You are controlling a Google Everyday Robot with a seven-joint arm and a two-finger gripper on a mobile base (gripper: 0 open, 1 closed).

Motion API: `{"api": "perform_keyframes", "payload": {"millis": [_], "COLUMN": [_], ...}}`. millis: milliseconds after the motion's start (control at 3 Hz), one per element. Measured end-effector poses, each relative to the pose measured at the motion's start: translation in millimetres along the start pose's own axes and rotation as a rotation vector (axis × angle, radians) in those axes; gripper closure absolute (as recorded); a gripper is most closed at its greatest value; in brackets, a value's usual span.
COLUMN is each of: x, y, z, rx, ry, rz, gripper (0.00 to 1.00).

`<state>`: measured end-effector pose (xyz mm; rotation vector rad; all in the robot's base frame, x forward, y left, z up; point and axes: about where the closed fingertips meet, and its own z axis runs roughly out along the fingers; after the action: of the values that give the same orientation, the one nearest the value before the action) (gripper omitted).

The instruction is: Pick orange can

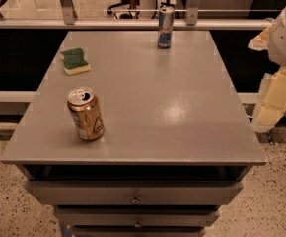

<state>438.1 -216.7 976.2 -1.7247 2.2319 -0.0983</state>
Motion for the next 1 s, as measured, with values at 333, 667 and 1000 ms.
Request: {"api": "perform_keyframes", "payload": {"millis": [333,667,1000], "x": [-5,-34,-99], "y": [0,4,10], "z": [3,27,77], "rx": [-0.002,-0.039,-0.127], "ry": [-0.018,-0.110,-0.285], "rz": [-0.002,-0.014,-0.038], "gripper": [0.00,0.00,0.00]}}
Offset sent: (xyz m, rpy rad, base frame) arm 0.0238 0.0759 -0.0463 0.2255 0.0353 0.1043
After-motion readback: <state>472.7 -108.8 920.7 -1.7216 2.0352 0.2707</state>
